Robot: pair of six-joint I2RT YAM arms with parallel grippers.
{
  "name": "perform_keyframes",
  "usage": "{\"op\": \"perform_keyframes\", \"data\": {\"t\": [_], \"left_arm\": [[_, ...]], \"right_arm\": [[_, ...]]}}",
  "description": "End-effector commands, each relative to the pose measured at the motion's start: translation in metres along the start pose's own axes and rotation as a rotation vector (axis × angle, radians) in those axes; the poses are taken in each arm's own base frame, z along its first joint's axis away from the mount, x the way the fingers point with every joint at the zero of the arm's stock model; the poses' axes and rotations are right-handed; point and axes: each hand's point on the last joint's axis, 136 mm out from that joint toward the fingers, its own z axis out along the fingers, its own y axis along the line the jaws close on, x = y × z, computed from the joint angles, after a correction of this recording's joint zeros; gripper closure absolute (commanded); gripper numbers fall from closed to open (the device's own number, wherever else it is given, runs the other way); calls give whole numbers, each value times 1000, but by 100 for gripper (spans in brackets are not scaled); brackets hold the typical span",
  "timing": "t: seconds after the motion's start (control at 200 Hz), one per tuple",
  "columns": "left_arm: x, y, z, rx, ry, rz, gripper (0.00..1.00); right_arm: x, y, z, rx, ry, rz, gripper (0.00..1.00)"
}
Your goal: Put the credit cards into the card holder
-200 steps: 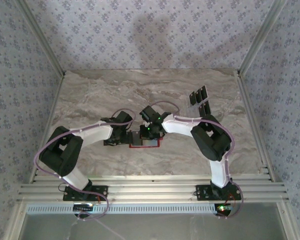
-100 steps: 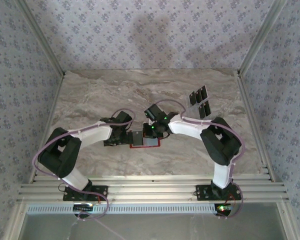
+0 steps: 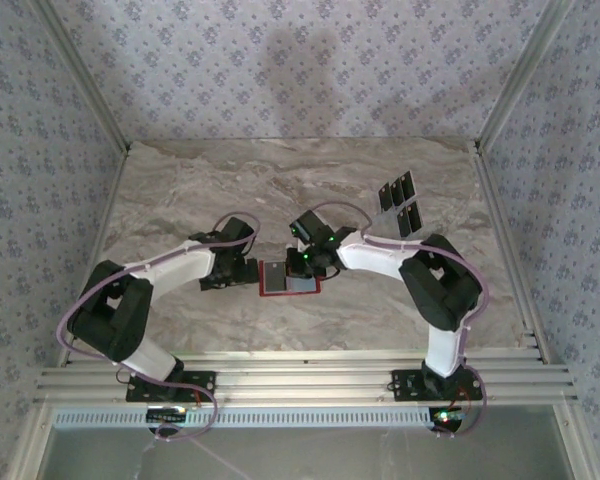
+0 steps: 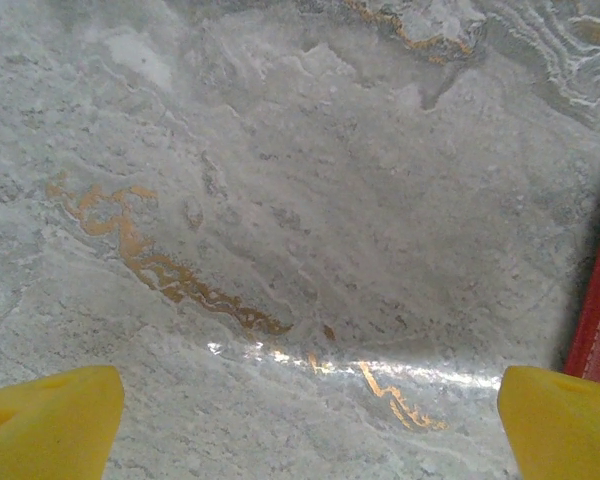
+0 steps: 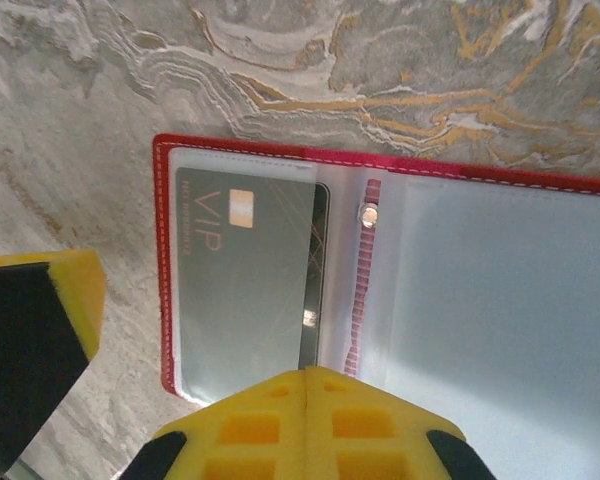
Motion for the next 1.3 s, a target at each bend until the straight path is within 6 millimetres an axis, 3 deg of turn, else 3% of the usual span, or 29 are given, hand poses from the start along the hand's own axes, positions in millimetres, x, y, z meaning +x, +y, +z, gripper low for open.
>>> {"op": "perform_keyframes", "data": {"t": [0.0, 0.155, 0.205, 0.425, 0.48, 0.6, 0.72, 1.014, 1.294], "left_arm": [[7, 3, 6, -16, 28, 11, 3], [7, 2, 10, -11, 33, 12, 4], [7, 0, 10, -8, 34, 15, 3], [1, -5, 2, 8, 20, 22, 3], [-2, -7, -3, 18, 10, 25, 3], [-7, -16, -14, 37, -10, 35, 3], [-10, -25, -22, 49, -24, 41, 3], [-11, -38, -29, 54, -39, 34, 3], [-9, -40, -30, 51, -44, 38, 3]], "right_arm": [[8, 1, 12, 3, 37, 11, 98], [13, 2, 21, 2, 60, 8, 98], [3, 14, 17, -23, 38, -6, 98], [-13, 13, -12, -32, -22, -23, 97], [-18, 8, -22, -20, -40, -38, 91], [-26, -13, -32, 36, -46, -38, 65], [-34, -28, -37, 77, -49, -82, 60], [-36, -34, -25, 102, -13, -112, 59], [-24, -38, -6, 122, 33, -114, 60]]}}
